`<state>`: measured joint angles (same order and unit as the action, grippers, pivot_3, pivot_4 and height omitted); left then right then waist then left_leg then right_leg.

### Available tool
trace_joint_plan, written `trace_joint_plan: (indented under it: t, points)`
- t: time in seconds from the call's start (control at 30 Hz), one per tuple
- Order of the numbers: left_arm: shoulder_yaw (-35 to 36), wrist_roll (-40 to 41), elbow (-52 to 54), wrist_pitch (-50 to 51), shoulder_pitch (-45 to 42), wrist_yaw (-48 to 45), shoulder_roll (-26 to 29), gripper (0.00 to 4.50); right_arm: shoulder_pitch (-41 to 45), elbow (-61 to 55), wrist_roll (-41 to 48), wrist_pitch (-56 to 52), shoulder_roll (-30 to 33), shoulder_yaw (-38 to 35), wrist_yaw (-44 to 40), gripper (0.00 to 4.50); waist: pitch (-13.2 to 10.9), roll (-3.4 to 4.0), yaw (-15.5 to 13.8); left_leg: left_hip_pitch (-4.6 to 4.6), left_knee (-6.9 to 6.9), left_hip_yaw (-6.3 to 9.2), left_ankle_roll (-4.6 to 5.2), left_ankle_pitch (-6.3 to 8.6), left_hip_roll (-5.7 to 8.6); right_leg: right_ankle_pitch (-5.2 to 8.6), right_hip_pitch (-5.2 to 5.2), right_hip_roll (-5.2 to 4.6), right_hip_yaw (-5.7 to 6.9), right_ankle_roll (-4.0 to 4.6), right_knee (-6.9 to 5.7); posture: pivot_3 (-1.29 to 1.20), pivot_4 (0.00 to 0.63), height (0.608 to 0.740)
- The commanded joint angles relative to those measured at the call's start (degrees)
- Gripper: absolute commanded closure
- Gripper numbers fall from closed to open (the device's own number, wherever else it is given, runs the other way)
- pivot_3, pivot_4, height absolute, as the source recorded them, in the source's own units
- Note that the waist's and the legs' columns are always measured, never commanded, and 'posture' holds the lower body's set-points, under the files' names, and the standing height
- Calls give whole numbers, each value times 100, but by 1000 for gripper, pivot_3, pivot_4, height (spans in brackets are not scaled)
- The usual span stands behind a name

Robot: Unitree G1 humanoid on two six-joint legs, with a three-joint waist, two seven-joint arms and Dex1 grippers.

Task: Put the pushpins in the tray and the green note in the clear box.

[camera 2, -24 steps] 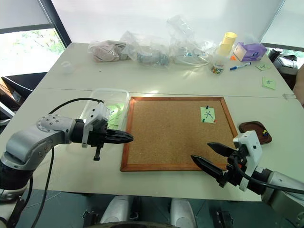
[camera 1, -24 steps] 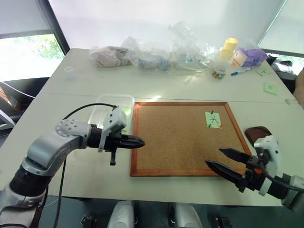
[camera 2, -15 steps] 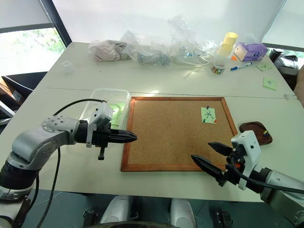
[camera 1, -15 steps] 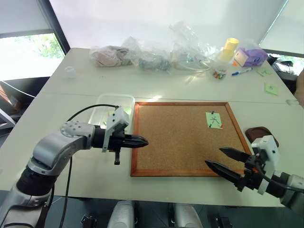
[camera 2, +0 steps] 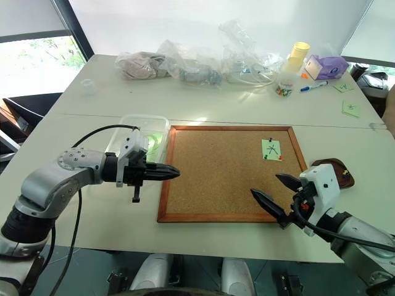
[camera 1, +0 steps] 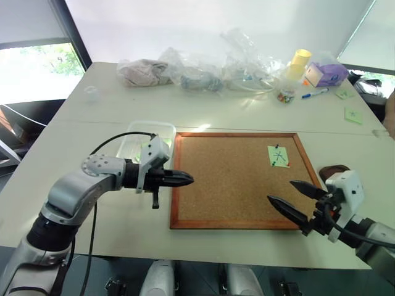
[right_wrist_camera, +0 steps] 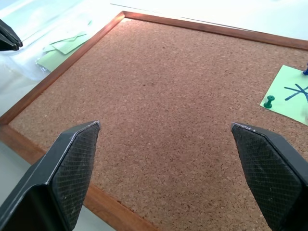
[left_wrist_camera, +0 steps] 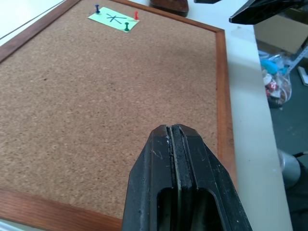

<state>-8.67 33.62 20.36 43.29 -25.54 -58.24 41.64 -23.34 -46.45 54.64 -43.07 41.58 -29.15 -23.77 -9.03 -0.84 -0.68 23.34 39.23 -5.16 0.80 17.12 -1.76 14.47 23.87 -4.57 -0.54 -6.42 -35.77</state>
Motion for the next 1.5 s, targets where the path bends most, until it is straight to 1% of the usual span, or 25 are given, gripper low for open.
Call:
trace_joint_plan:
  t: [0.03,0.1,0.23,0.4,0.43,0.53,0.6,0.7,0.83,0.93,1.23,1.33,1.5]
  points:
    - [46,-119,-11,-70,-168,92,-34,4452,93,-108,-51,125,-36,23,30,0,0,0,1,0,0,0,0,0,0,0,0,0,0,0,0,0,150,738]
    - [13,-113,-148,-4,-377,123,-141,4452,128,-68,-18,106,-46,20,33,0,0,0,-4,0,0,0,0,0,0,0,0,0,0,0,-1,0,150,738]
    - [-277,-261,-522,73,-845,35,-291,4452,244,47,71,79,-48,-1,26,0,0,0,-3,-1,1,6,0,0,5,0,-9,0,4,0,8,0,150,738]
    - [-856,-676,-1253,-96,-1608,62,-1034,4452,849,578,-278,86,5,171,231,0,0,0,-8,-3,3,12,1,0,10,-1,-22,2,9,-1,20,0,150,738]
    - [-995,-828,-1392,-190,-1694,69,-1154,4452,978,697,-370,66,10,226,277,0,0,0,-5,-3,3,15,1,0,12,-1,-24,2,11,-1,23,0,150,738]
    - [-1614,-1607,-2294,-738,-1983,233,-1644,4452,1558,1303,-1033,100,124,670,405,0,1,1,2,-5,2,19,2,1,15,-6,-29,5,13,-11,26,0,150,738]
    - [-1832,-1953,-2697,-1059,-2053,213,-1811,4452,1886,1593,-1277,136,102,894,379,0,2,1,13,-3,2,17,3,0,18,-7,-26,5,12,-12,30,0,150,738]
    - [-2005,-2239,-2999,-1301,-2100,86,-1934,4452,2333,2063,-1674,169,107,1181,342,0,1,3,20,4,-1,19,3,0,12,-12,-14,9,12,-22,25,0,150,738]
    - [-2161,-2594,-3205,-1434,-2124,38,-2052,4452,3102,2810,-1911,128,-160,1398,425,0,1,4,6,6,0,18,3,0,11,-13,-13,9,12,-24,25,0,150,738]
    - [-2293,-2860,-3270,-1427,-2142,-9,-2040,4452,3530,3257,-2203,152,-315,1573,484,0,1,4,-10,7,1,18,3,0,11,-14,-13,7,13,-24,25,0,150,738]
    - [-2350,-3202,-3335,-1256,-2081,-76,-2119,4452,4748,5171,-2946,427,-805,1677,758,0,5,10,4,3,1,18,3,0,11,-15,-19,6,13,-26,24,0,150,738]
    - [-2354,-3263,-3310,-1234,-2049,-78,-2138,4452,4937,5505,-3079,586,-887,1709,639,0,6,11,4,3,1,17,3,0,11,-15,-19,5,13,-27,23,0,150,738]
    - [-2333,-3276,-3240,-1144,-1998,-68,-2168,4452,5021,5723,-3253,718,-980,1743,531,0,7,14,4,3,1,17,3,0,11,-16,-20,4,14,-28,22,0,150,738]
